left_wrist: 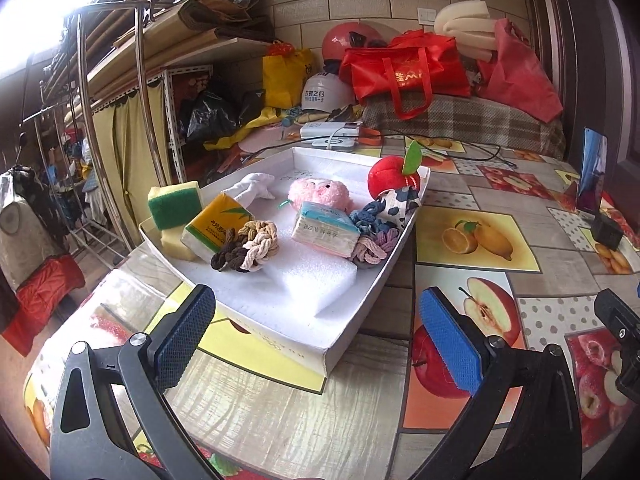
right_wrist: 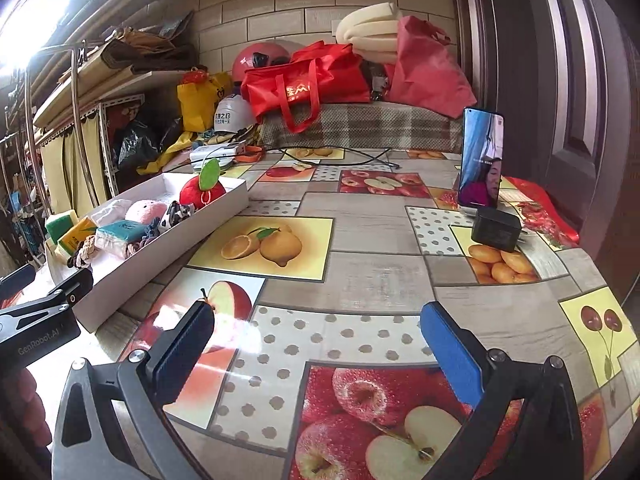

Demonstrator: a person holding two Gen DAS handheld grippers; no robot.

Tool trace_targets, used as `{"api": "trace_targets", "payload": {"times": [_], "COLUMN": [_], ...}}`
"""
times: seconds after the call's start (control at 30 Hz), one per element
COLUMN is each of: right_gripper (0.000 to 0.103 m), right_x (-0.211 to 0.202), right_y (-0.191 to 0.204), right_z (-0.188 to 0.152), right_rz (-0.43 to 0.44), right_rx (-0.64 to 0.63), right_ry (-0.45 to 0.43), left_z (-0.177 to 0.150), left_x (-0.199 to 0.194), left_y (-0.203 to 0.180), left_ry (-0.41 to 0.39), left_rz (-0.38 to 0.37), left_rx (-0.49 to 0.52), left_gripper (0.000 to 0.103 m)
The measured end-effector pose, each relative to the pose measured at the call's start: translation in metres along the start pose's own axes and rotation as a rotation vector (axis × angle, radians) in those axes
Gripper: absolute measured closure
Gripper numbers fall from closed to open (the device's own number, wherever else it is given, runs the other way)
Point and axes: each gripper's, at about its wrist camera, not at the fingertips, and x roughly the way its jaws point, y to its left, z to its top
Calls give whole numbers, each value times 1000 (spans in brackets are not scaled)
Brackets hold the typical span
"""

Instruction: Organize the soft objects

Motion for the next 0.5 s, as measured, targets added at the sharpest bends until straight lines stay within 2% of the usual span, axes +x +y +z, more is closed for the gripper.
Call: {"api": "trace_targets", "payload": {"times": [0.5], "right_gripper": [0], "right_x": [-6], "right_y": [-5], "right_z": [-1], "right_rz": [18], "right_rx": [21], "right_ry": [-16], "left_z": [-2], "left_x": [7], "left_y": [3], "left_ry": [30], "left_rz": [33], "left_rx": [-6], "left_gripper": [0]}}
